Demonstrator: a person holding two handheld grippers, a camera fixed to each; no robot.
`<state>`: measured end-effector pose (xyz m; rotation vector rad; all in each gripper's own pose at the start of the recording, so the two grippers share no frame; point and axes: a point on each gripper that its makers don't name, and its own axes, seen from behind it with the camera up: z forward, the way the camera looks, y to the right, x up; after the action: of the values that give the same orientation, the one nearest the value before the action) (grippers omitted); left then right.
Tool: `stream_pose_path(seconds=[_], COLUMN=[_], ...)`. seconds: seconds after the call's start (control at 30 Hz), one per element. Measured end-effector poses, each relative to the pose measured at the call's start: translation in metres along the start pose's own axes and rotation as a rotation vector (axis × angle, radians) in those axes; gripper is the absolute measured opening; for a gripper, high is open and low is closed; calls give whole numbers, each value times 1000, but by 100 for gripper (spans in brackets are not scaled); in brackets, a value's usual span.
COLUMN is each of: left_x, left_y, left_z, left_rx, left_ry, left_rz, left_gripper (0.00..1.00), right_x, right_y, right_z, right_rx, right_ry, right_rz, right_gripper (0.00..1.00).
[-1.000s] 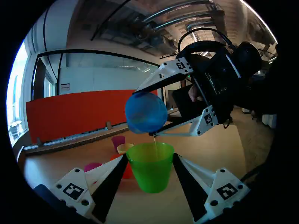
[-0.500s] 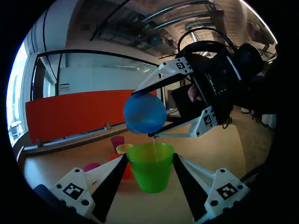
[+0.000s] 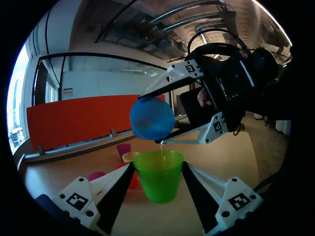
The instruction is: Pour water
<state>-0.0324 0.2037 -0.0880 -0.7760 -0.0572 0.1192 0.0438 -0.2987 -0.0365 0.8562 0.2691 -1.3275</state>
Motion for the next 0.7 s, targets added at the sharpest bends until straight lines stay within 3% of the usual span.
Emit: stream_pose_path(seconds=[0.7], left_x=[0], left_y=[2], left_z=[0], left_rx=[-2], left_ry=[2], left_rz=[2], left_gripper=[87], right_x=[4], right_y=[1], right_z=[0], right_rx=[-2], right_ry=[-7], right_rz=[-42], right_gripper=[93])
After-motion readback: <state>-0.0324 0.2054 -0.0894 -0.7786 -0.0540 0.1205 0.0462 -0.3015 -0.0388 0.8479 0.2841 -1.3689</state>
